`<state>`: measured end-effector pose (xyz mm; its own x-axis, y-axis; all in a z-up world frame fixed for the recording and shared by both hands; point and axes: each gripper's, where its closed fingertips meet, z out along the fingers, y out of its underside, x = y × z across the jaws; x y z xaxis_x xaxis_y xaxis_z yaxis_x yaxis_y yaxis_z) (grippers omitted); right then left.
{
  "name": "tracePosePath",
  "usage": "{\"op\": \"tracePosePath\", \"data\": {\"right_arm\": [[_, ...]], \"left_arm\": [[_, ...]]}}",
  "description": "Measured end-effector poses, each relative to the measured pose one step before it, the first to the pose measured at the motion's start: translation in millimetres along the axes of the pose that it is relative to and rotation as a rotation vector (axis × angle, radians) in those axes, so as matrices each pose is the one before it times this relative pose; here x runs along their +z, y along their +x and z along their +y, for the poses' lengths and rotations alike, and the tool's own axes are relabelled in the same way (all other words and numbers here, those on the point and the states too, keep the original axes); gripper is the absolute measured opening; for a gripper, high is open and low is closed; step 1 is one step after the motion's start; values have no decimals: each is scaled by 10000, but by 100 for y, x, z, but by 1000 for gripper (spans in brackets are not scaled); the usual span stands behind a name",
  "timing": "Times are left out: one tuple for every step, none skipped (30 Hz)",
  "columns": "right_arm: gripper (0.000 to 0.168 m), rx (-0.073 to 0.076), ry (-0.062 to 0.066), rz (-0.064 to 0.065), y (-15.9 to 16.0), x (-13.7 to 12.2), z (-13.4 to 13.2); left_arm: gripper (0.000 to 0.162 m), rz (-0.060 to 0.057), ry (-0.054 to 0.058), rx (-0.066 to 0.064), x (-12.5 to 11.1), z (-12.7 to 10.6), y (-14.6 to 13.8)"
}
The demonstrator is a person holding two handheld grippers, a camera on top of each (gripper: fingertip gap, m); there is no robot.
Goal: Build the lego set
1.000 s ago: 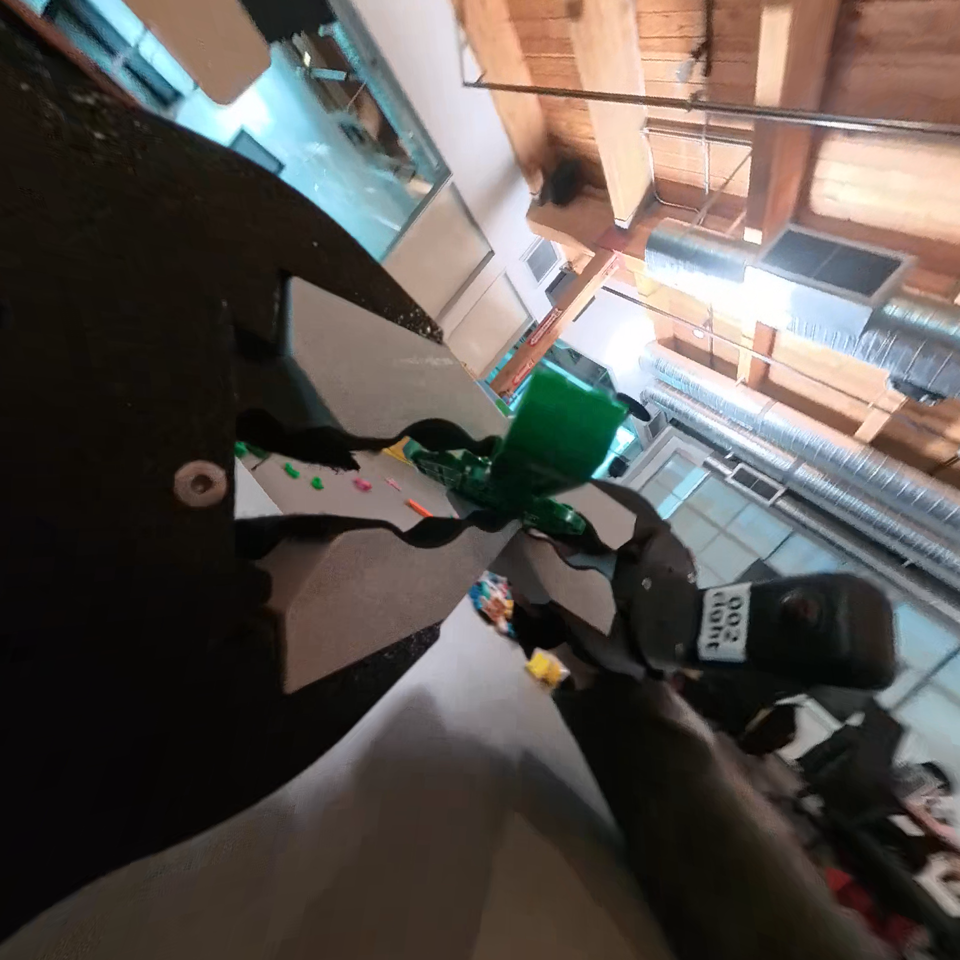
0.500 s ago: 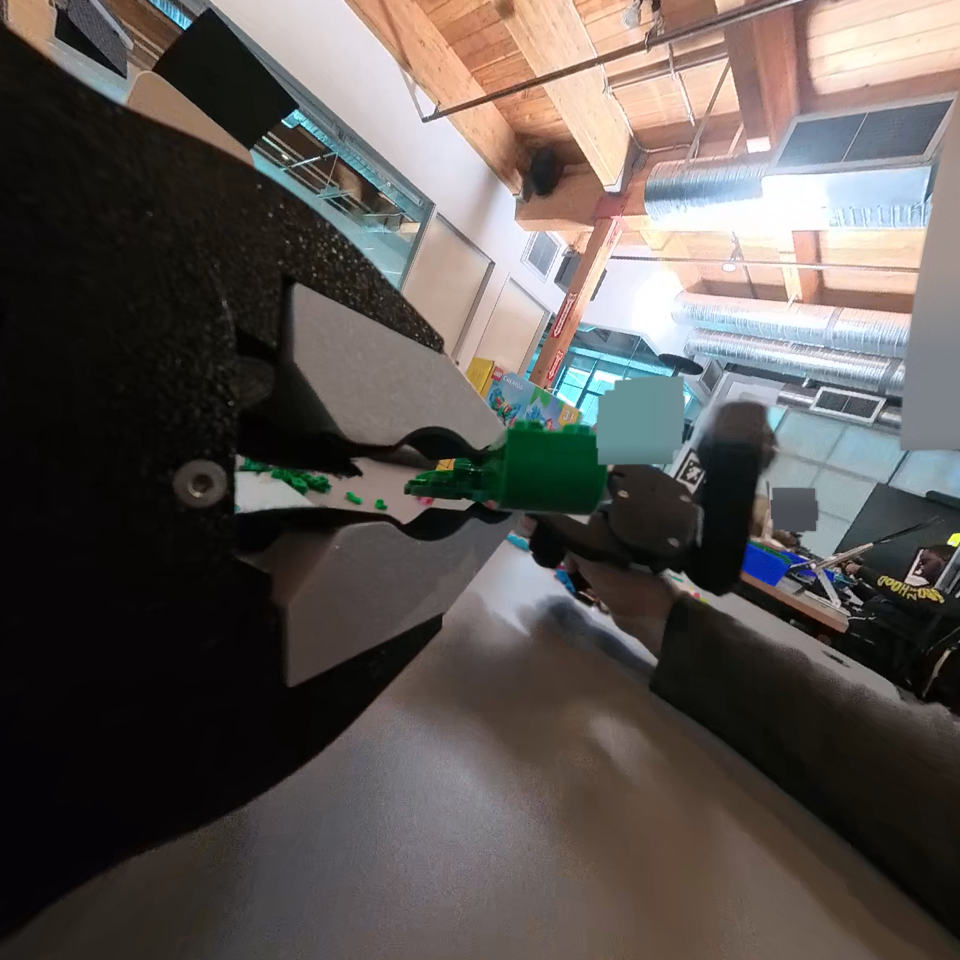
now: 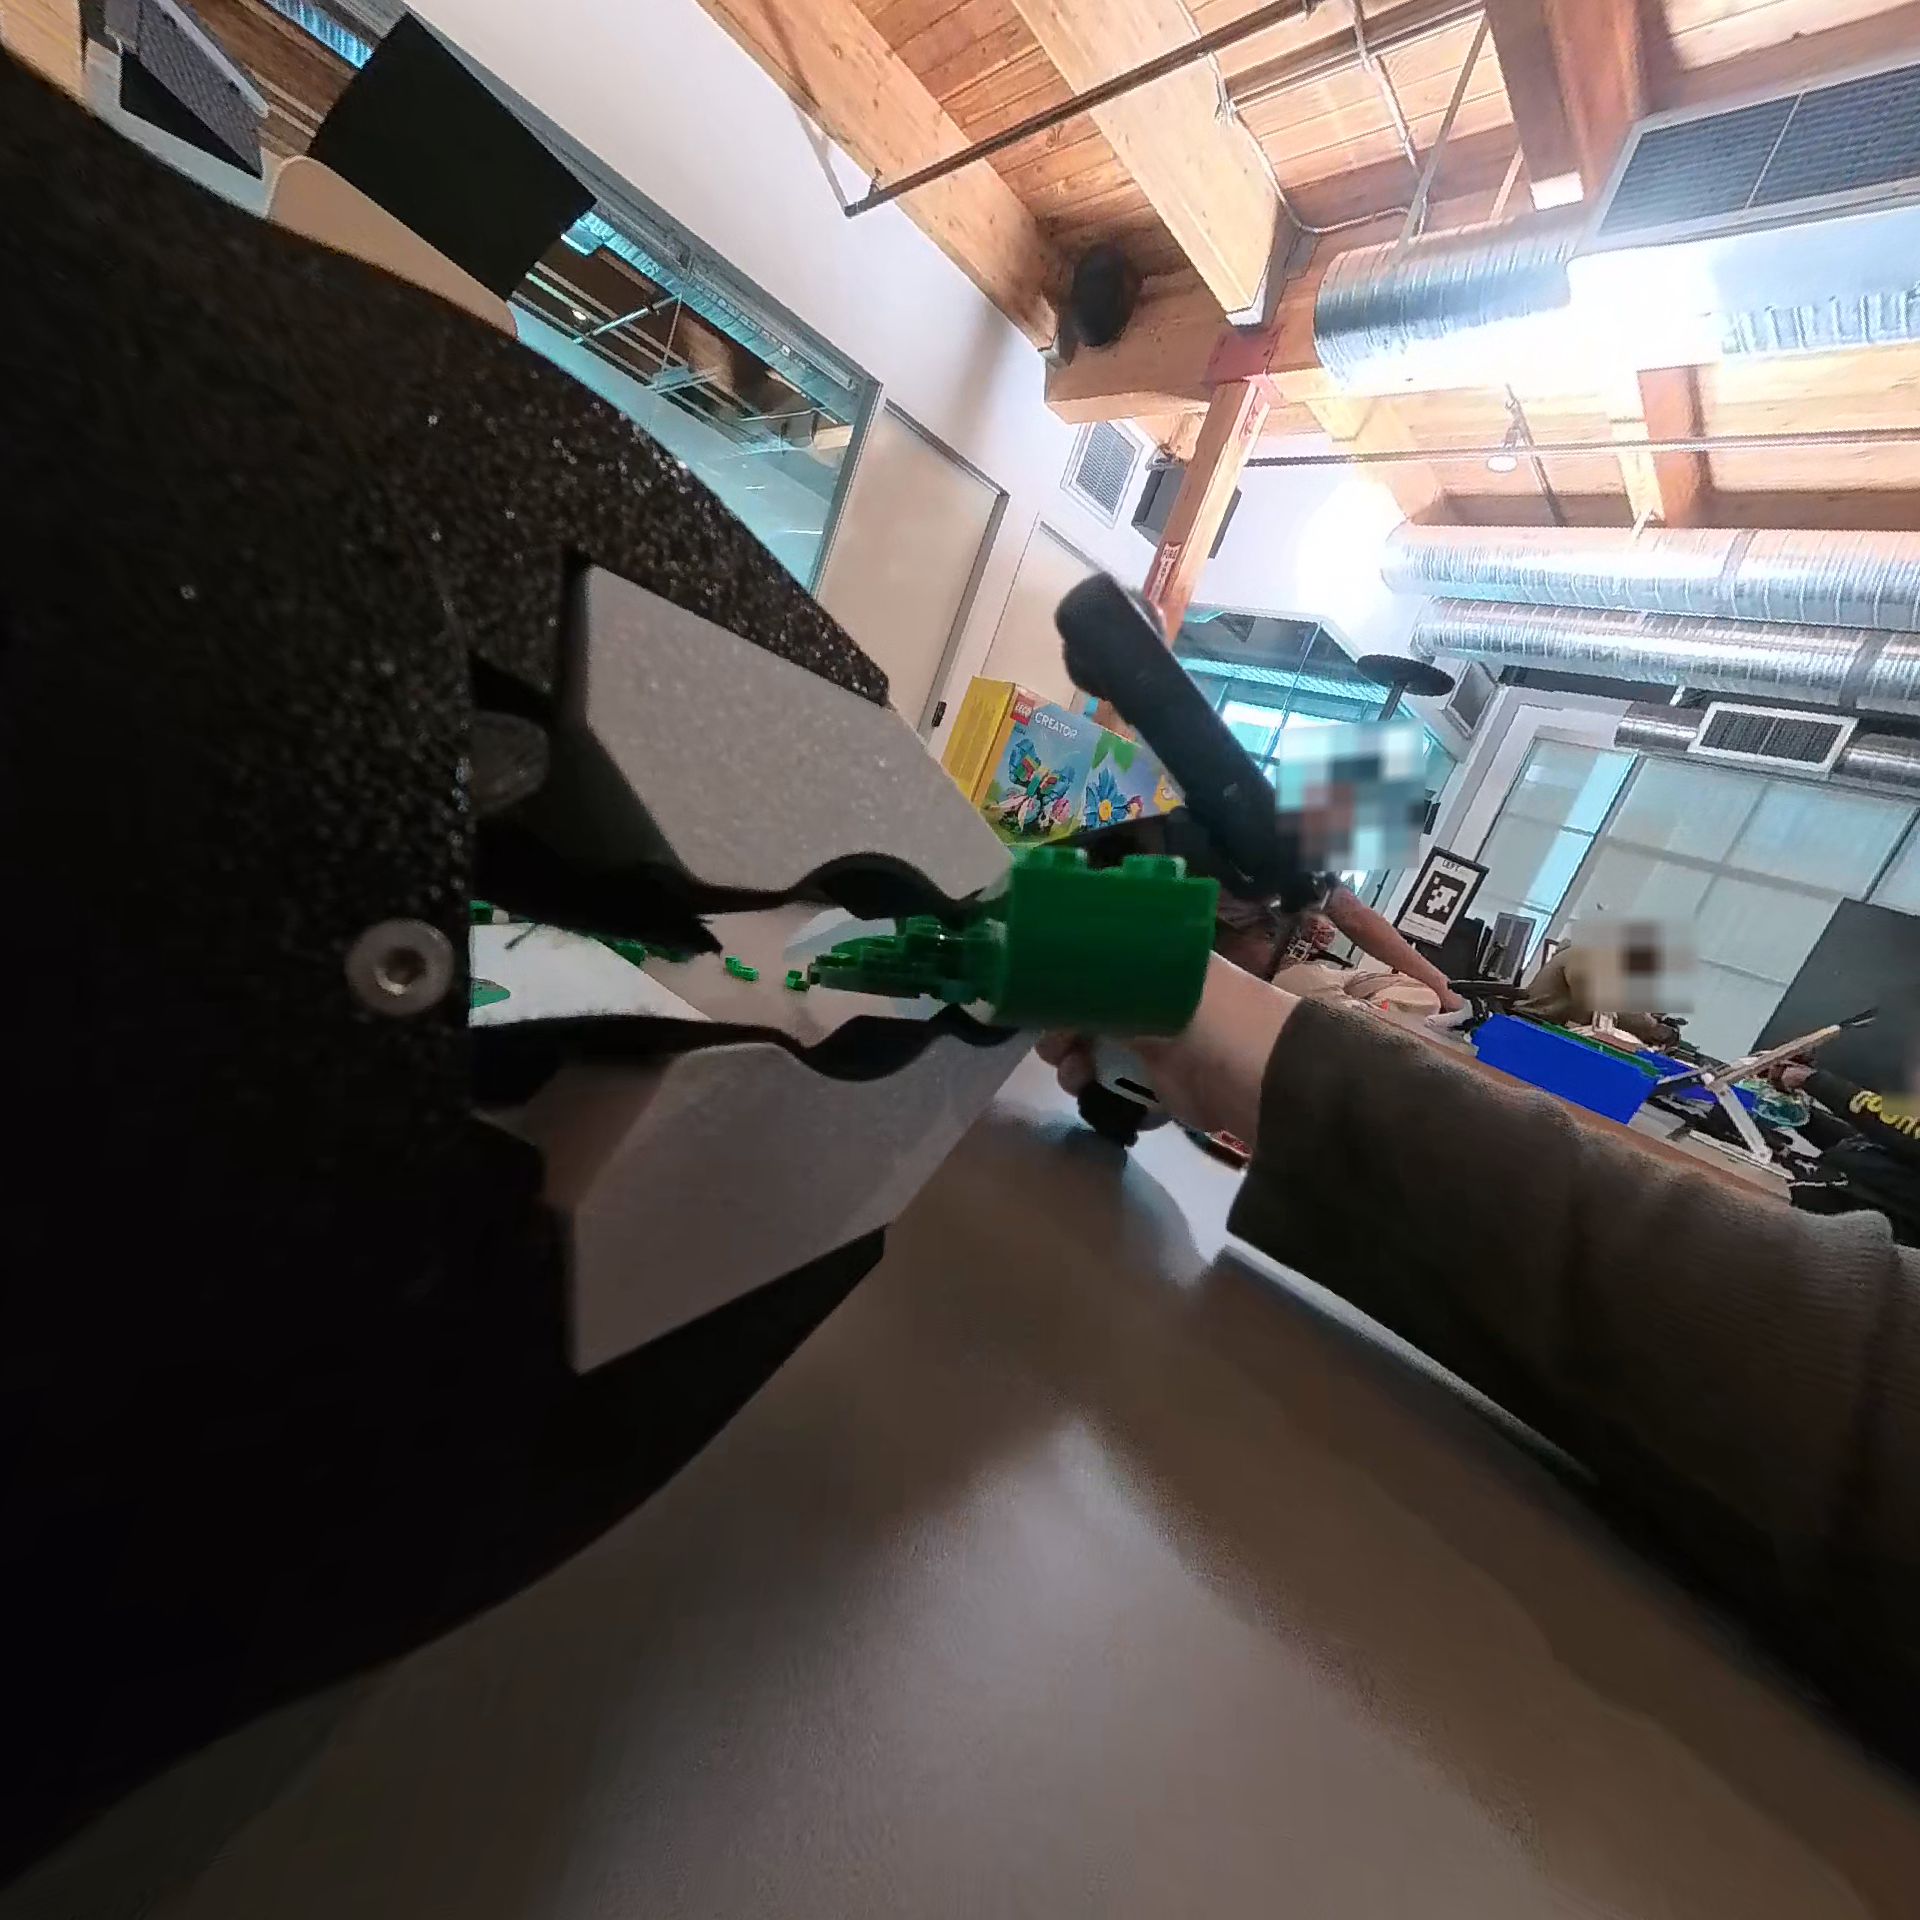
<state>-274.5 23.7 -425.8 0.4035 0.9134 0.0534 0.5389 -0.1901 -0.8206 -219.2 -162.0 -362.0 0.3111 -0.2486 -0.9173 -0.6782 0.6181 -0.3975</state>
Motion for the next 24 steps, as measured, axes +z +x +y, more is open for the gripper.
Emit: {"op": "tracePosePath", "data": {"right_arm": [[24, -13, -176, 310, 320, 130, 213], [24, -84, -76, 317, 303, 58, 86], [24, -154, -62, 169, 59, 31, 67], [24, -206, -66, 91, -103, 47, 76], [24, -146, -116, 111, -82, 53, 149], [24, -74, -189, 28, -165, 83, 260], [22, 52, -35, 7, -96, -2, 42], [21, 100, -24, 41, 54, -16, 34], [21, 148, -39, -9, 50, 4, 62], [21, 204, -52, -52, 70, 35, 80], [21, 203, -25, -38, 128, 22, 41], [21, 202, -27, -19, 179, 22, 39], [21, 185, -21, -71, 95, 29, 30], [20, 161, -17, -92, 46, 19, 37], [20, 138, -13, -102, 14, 13, 15], [18, 114, 0, -51, 68, 4, 6], [17, 80, 1, -1, 81, -4, -6], [17, 31, 0, 1, 38, 0, 1], [17, -3, 0, 3, -1, -4, 4], [16, -15, 0, 9, 0, -2, 1], [16, -17, -1, 6, -7, 5, -4], [16, -15, 1, -4, -8, 3, -4], [16, -7, 0, -18, -20, 0, 0], [15, 3, 1, -14, -13, 5, -5]], "left_arm": [[10, 34, 5, -4, 9, -23, 68], [10, 32, 1, 8, 7, 0, 61], [10, 20, -12, 7, 5, 11, 48], [10, 13, -7, -2, 2, 3, 23], [10, 35, 11, -22, 0, -22, 67], [10, 72, 11, -47, 15, -18, 113], [10, 54, 6, -20, 3, -17, 105], [10, 23, 9, 13, 12, -38, 56], [10, 29, 16, 12, 2, -59, 71], [10, 43, 5, 10, 9, -31, 86], [10, 39, -8, 25, 15, -6, 88], [10, 34, -8, 25, 15, 7, 75], [10, 36, 0, 13, 6, -7, 77], [10, 37, 0, 7, 7, -12, 73], [10, 33, -11, 8, 13, 16, 62], [10, 22, -11, 16, 7, 9, 43], [10, 17, -2, 16, 6, -5, 48], [10, 13, -1, 14, -8, -14, 26], [10, 20, -6, 12, 10, 2, 44], [10, 27, -8, 11, 2, 16, 59], [10, 26, -8, 12, 1, -1, 54], [10, 17, -1, 15, 6, -11, 39], [10, 10, 0, 13, 0, -6, 28], [10, 8, -3, 18, -2, -14, 29]]}}
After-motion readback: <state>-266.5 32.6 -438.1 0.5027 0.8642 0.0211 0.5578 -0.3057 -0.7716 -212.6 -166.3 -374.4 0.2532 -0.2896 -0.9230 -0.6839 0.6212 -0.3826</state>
